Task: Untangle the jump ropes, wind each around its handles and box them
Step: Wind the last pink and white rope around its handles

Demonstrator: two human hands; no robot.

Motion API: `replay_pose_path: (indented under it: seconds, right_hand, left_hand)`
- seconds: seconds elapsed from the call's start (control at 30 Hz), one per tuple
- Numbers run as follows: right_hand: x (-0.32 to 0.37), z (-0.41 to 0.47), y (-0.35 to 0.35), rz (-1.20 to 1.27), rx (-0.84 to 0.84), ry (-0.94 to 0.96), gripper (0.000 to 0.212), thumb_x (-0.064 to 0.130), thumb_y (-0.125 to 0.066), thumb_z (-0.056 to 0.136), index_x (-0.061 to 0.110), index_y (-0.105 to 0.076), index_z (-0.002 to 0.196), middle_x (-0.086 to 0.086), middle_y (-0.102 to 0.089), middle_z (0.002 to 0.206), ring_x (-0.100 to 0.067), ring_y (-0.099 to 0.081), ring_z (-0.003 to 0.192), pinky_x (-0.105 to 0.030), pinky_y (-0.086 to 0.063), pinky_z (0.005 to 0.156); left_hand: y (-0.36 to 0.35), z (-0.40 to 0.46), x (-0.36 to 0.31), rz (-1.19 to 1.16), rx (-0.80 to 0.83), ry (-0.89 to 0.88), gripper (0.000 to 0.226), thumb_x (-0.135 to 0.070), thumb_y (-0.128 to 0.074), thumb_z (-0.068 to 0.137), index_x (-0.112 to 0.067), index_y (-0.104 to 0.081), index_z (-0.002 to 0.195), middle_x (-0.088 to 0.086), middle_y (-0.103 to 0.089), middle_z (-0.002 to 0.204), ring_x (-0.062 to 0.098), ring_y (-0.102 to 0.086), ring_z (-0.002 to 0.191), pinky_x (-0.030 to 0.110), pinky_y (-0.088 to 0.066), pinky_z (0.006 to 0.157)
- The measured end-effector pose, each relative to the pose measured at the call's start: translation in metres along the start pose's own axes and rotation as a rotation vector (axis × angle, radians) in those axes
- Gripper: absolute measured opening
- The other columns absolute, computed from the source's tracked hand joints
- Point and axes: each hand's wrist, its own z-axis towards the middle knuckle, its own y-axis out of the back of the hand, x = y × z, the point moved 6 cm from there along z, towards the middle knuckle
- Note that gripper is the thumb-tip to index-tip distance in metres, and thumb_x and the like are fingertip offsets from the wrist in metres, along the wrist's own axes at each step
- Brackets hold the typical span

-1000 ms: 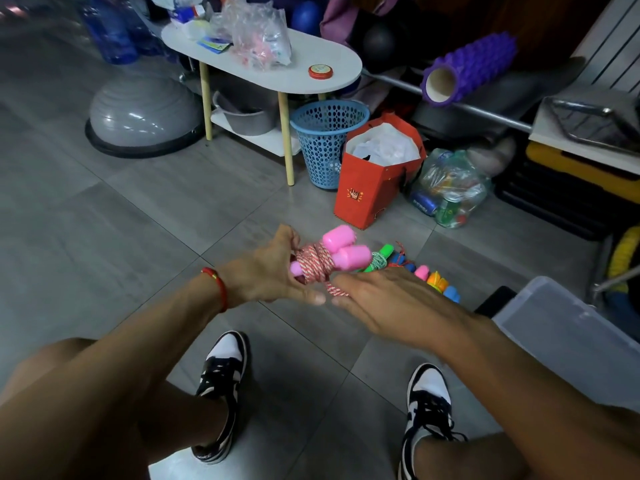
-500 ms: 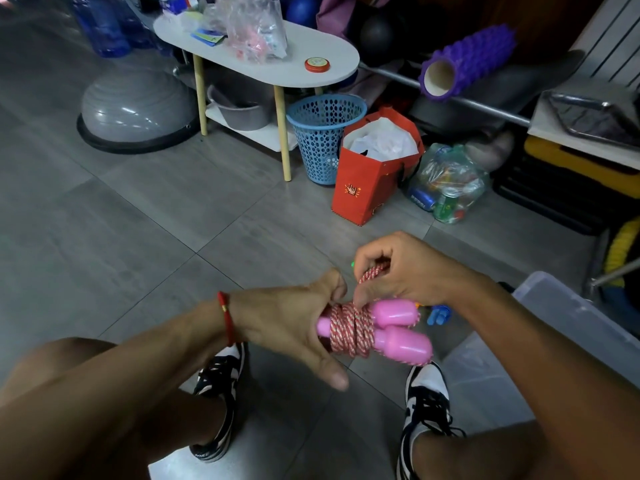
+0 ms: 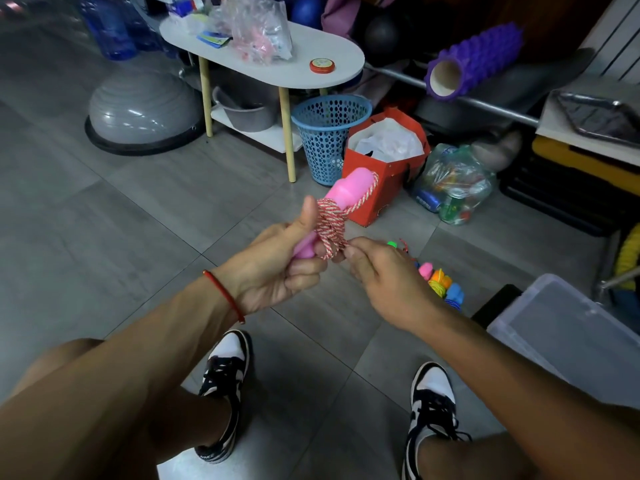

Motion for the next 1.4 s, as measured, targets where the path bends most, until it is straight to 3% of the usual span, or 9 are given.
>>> replay_pose_path:
  seconds: [0.13, 0.3, 0.4, 0.47, 0.8, 0.97, 1.13, 1.27, 1.4]
  right_hand:
    - [0.004, -0.003, 0.002, -0.064, -0.013, -0.042, 0.024, 0.026, -0.045, 0.106, 0.018, -0.069, 0.104, 0.007, -0.051, 0.063, -0.011, -0.048, 0.062, -0.032, -0.035, 0.063]
    - [0.017, -0.013, 0.007, -0.436, 0.079, 0.061, 0.028, 0.037, -0.045, 0.104, 0.016, -0.062, 0.100, -0.007, -0.069, 0.095, -0.032, -0.063, 0.091, -0.039, -0.041, 0.068]
    - [0.014, -0.014, 0.013, -0.639, 0.155, 0.134, 0.033, 0.048, -0.038, 0.103, 0.023, -0.059, 0.104, 0.001, -0.067, 0.107, -0.025, -0.063, 0.099, -0.038, -0.044, 0.069]
    - [0.011, -0.013, 0.020, -0.615, 0.180, 0.175, 0.036, 0.050, -0.035, 0.102, 0.025, -0.060, 0.105, 0.004, -0.066, 0.111, -0.024, -0.063, 0.102, -0.039, -0.049, 0.075]
    - [0.001, -0.009, 0.025, -0.356, 0.050, 0.212, 0.038, 0.057, -0.053, 0.087, 0.025, -0.072, 0.083, 0.005, -0.066, 0.071, -0.013, -0.058, 0.069, -0.039, -0.050, 0.066]
    - [0.005, -0.009, 0.033, -0.186, -0.043, 0.188, 0.023, 0.049, -0.076, 0.081, 0.026, -0.077, 0.086, 0.008, -0.068, 0.072, -0.008, -0.060, 0.065, -0.035, -0.050, 0.063]
    - [0.010, -0.010, 0.039, -0.018, -0.195, 0.153, 0.015, 0.030, -0.086, 0.078, 0.021, -0.081, 0.089, 0.028, -0.064, 0.075, -0.003, -0.062, 0.065, -0.022, -0.050, 0.061]
    - [0.010, -0.012, 0.046, 0.058, -0.281, 0.126, 0.012, 0.020, -0.083, 0.082, 0.017, -0.081, 0.093, 0.015, -0.071, 0.076, 0.000, -0.063, 0.059, -0.005, -0.040, 0.053]
    - [0.014, -0.014, 0.040, 0.065, -0.301, 0.133, 0.016, 0.020, -0.082, 0.083, 0.021, -0.082, 0.099, 0.010, -0.077, 0.087, -0.001, -0.069, 0.071, -0.015, -0.052, 0.068]
  left_hand:
    - [0.004, 0.004, 0.002, 0.005, -0.113, 0.002, 0.068, -0.080, -0.053, 0.071, -0.012, -0.051, 0.075, 0.005, -0.025, 0.074, 0.009, -0.016, 0.047, 0.017, -0.019, 0.035]
    - [0.005, 0.003, 0.006, 0.292, -0.141, 0.069, 0.071, -0.079, -0.043, 0.082, -0.009, -0.048, 0.086, 0.004, -0.043, 0.064, 0.010, -0.020, 0.046, 0.019, -0.016, 0.042]
    - [0.017, 0.005, 0.005, 0.806, -0.258, 0.027, 0.063, -0.066, -0.067, 0.080, -0.012, -0.040, 0.099, 0.001, -0.051, 0.078, 0.007, -0.040, 0.054, 0.023, -0.032, 0.042]
    - [0.020, 0.005, 0.006, 1.147, -0.265, 0.005, 0.073, -0.054, -0.080, 0.074, -0.013, -0.033, 0.112, -0.009, -0.052, 0.089, -0.002, -0.050, 0.072, 0.010, -0.039, 0.053]
    - [0.008, 0.011, 0.023, 1.277, -0.104, -0.004, 0.079, -0.047, -0.087, 0.069, -0.018, -0.024, 0.107, -0.005, -0.047, 0.094, 0.006, -0.051, 0.076, 0.016, -0.039, 0.060]
    - [0.009, 0.007, 0.029, 1.057, -0.092, 0.077, 0.065, -0.036, -0.086, 0.075, -0.022, -0.030, 0.105, -0.003, -0.053, 0.086, 0.005, -0.050, 0.065, 0.023, -0.044, 0.057]
    - [0.006, 0.002, 0.040, 0.472, -0.065, 0.199, 0.051, 0.009, -0.065, 0.079, -0.020, -0.030, 0.102, 0.009, -0.048, 0.078, 0.010, -0.038, 0.052, 0.025, -0.030, 0.048]
    - [0.009, 0.003, 0.032, 0.191, -0.111, 0.179, 0.052, 0.018, -0.057, 0.083, -0.020, -0.027, 0.101, 0.017, -0.055, 0.083, 0.017, -0.042, 0.053, 0.026, -0.030, 0.046]
    - [0.001, 0.003, 0.024, 0.097, -0.054, 0.124, 0.030, 0.004, -0.064, 0.082, -0.009, -0.052, 0.107, 0.022, -0.063, 0.090, 0.024, -0.053, 0.064, 0.034, -0.038, 0.055]
